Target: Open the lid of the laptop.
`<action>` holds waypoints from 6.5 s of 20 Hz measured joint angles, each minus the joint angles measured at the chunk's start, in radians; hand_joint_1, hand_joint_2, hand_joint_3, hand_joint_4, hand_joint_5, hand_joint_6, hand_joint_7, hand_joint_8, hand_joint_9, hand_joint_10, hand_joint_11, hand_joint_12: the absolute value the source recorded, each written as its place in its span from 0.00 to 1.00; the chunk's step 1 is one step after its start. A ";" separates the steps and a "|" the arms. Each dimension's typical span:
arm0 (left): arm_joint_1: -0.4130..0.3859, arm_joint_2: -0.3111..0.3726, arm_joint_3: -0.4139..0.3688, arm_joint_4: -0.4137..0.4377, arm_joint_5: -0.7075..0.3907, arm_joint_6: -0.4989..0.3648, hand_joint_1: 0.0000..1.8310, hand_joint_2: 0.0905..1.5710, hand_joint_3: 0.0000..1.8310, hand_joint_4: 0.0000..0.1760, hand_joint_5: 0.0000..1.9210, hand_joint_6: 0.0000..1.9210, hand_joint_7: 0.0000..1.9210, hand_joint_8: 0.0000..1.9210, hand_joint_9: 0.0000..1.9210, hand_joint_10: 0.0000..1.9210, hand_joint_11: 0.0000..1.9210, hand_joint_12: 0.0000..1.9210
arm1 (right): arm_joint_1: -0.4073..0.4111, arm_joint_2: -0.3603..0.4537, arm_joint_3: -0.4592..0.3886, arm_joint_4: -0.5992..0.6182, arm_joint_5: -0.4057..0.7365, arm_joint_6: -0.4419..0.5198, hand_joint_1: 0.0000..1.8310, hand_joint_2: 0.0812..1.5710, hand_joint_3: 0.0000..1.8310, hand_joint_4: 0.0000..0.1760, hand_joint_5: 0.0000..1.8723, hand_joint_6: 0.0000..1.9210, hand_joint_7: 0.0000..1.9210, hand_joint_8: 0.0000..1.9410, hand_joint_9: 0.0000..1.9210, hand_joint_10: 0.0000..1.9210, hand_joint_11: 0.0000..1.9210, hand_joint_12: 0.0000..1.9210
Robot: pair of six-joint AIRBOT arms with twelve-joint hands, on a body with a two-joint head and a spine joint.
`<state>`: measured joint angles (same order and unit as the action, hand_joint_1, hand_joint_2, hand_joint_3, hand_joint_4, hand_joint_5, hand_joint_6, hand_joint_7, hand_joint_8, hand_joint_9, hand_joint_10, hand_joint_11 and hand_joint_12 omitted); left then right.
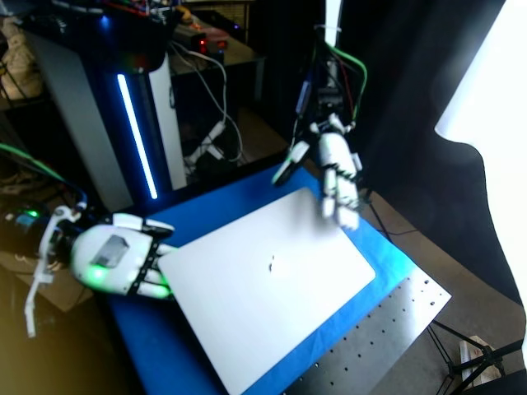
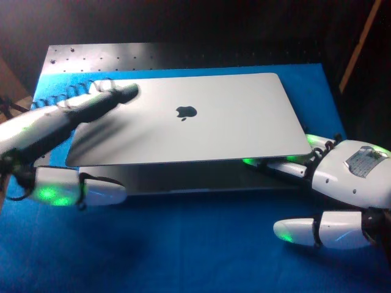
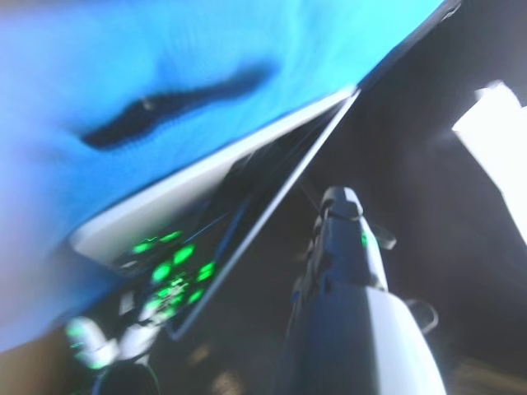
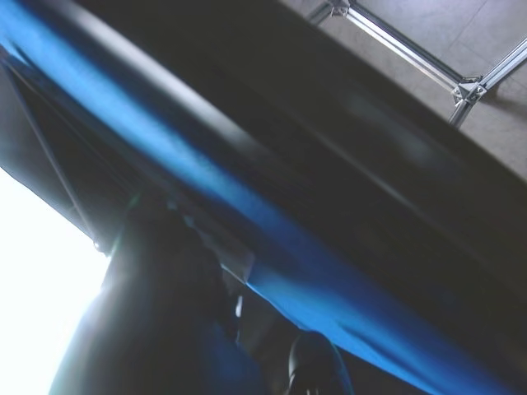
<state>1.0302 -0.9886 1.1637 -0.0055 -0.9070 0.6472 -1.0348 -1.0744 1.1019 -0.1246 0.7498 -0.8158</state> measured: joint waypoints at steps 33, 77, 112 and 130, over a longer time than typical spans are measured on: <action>-0.323 -0.131 0.139 -0.013 0.208 0.217 0.49 0.57 0.00 1.00 0.00 0.00 0.00 0.00 0.00 0.00 0.00 0.00 | 0.008 -0.003 0.022 -0.024 0.002 0.041 0.00 0.81 0.00 0.00 0.01 0.00 0.00 0.00 0.00 0.00 0.00 0.00; -0.742 -0.383 0.570 0.014 0.565 0.282 0.47 0.60 0.01 1.00 0.00 0.00 0.00 0.00 0.00 0.00 0.00 0.00 | 0.126 -0.105 0.143 -0.161 -0.085 0.132 0.00 0.81 0.01 0.00 0.01 0.00 0.01 0.00 0.00 0.00 0.01 0.00; -0.826 -0.468 0.782 0.111 0.782 0.301 0.34 0.62 0.00 1.00 0.00 0.00 0.00 0.00 0.00 0.00 0.00 0.00 | 0.125 -0.104 0.136 -0.174 -0.086 0.165 0.00 0.81 0.00 0.00 0.02 0.00 0.00 0.00 0.00 0.00 0.00 0.00; -0.282 0.028 0.106 0.053 -0.063 0.071 0.37 0.62 0.00 0.00 0.04 0.00 0.06 0.00 0.10 0.00 0.00 0.20 | 0.090 0.081 0.028 -0.021 0.244 0.168 0.00 0.80 0.00 0.04 0.00 0.00 0.00 0.00 0.00 0.00 0.01 0.01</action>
<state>0.7486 -0.9604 1.2694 0.0479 -0.9699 0.7177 -0.9451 -0.9936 1.1297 -0.1455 0.9936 -0.6476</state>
